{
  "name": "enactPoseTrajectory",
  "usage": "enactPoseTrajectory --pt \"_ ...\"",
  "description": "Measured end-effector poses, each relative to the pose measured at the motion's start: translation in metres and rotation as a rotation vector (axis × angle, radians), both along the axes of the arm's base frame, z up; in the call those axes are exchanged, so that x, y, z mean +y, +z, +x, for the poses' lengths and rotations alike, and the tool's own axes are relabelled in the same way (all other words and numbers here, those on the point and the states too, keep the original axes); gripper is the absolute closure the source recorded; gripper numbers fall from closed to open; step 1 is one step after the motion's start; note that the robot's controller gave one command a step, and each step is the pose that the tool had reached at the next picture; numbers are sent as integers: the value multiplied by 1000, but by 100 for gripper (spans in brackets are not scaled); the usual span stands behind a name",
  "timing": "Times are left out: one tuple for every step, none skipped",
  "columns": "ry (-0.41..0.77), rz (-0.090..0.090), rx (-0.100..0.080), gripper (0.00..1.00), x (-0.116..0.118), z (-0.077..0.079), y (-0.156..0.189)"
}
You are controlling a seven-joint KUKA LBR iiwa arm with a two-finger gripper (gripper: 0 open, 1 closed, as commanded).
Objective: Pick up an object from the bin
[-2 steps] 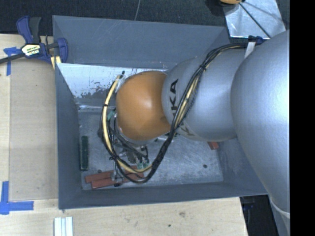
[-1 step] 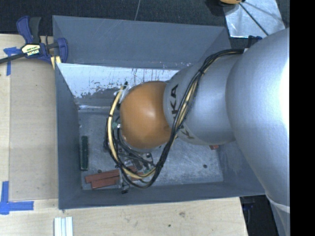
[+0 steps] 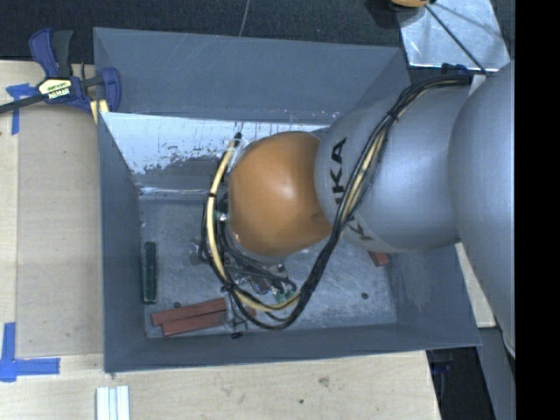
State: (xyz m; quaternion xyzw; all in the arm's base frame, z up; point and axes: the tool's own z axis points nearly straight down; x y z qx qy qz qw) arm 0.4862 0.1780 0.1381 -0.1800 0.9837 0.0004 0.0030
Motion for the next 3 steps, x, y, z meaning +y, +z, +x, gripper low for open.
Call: enactPoseTrajectory --pt "-123 1 1 0 0 -1 -53" --pt "100 2 -2 100 1 0 -65" --pt "99 2 -2 100 1 0 -65"
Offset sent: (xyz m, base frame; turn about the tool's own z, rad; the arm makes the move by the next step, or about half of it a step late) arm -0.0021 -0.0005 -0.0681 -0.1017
